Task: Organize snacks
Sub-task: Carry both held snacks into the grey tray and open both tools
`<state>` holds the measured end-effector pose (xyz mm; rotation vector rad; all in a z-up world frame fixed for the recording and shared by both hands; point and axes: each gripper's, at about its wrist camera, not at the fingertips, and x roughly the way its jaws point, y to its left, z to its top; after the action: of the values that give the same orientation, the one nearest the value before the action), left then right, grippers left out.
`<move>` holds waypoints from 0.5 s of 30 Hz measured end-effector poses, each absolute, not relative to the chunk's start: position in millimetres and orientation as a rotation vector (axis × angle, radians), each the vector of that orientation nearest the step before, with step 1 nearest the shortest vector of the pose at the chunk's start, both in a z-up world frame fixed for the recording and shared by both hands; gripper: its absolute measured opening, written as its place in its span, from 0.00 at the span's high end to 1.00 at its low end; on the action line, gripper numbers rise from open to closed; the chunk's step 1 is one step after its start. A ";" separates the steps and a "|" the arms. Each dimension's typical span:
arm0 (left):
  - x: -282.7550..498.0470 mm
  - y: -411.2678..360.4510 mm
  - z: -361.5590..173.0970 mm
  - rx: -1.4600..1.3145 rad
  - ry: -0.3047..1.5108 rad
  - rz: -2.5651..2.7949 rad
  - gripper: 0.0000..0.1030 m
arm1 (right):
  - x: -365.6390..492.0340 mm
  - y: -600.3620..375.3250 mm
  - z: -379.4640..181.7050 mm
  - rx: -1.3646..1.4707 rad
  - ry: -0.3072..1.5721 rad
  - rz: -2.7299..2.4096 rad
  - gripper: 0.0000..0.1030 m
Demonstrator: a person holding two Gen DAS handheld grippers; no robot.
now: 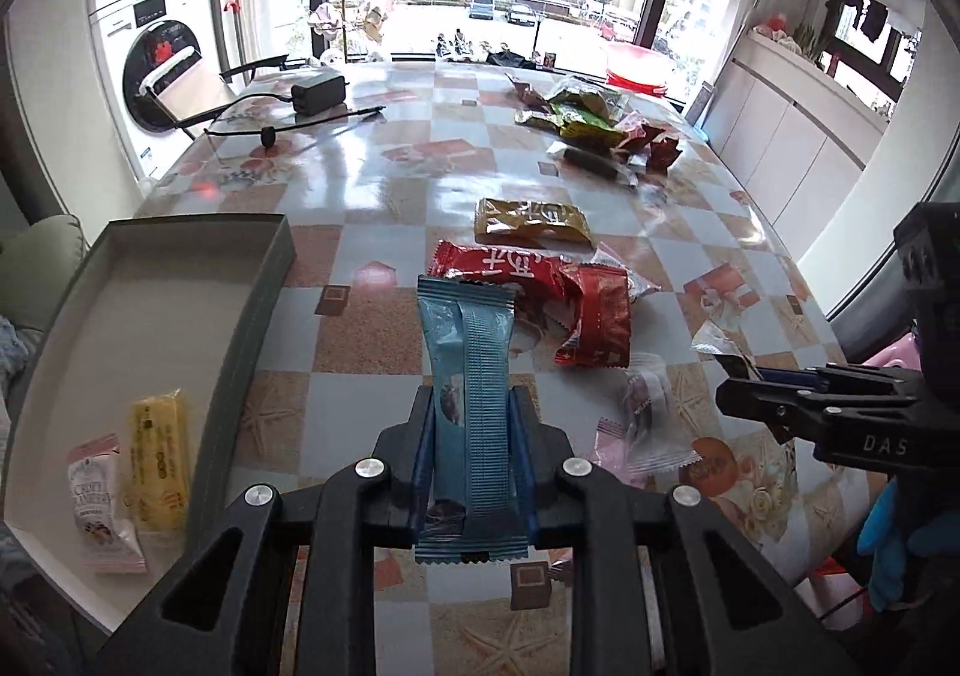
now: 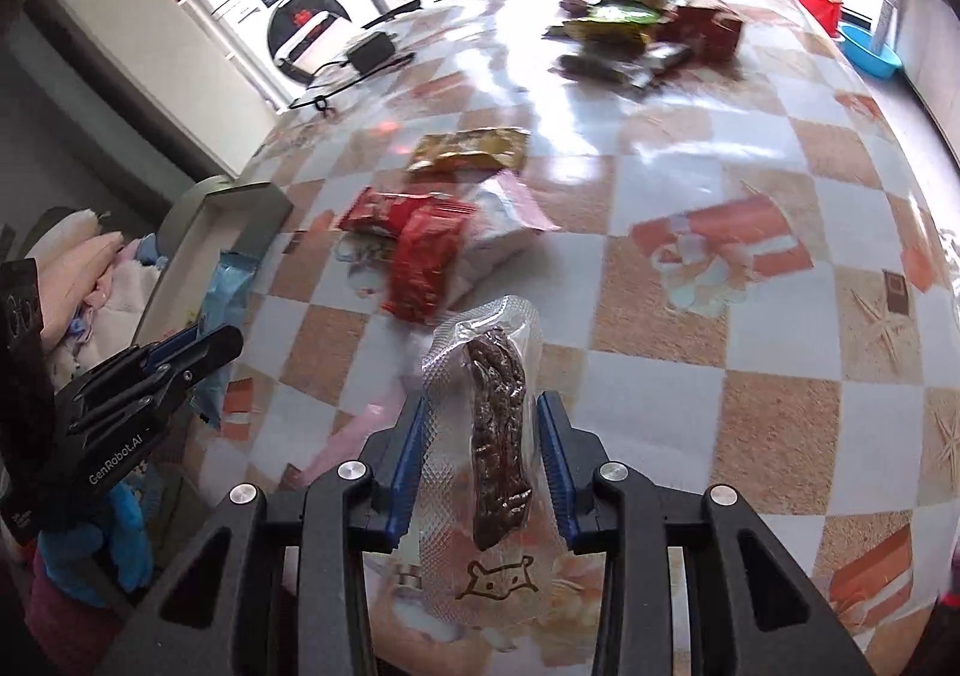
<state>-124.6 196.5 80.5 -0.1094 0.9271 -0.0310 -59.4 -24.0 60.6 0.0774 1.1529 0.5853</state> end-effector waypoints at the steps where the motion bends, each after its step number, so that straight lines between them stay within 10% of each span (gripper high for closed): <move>1: -127.1 201.6 83.2 -0.112 0.917 -0.021 0.75 | -59.2 -15.8 63.4 0.071 1.151 0.598 0.63; 15: -165.2 333.4 92.0 -0.284 0.822 0.214 0.75 | -67.6 152.9 79.2 -0.076 1.158 0.841 0.63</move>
<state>-165.2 333.4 92.0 -0.2839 0.8220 0.2136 -67.6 152.9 79.2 -0.0764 1.1584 0.8406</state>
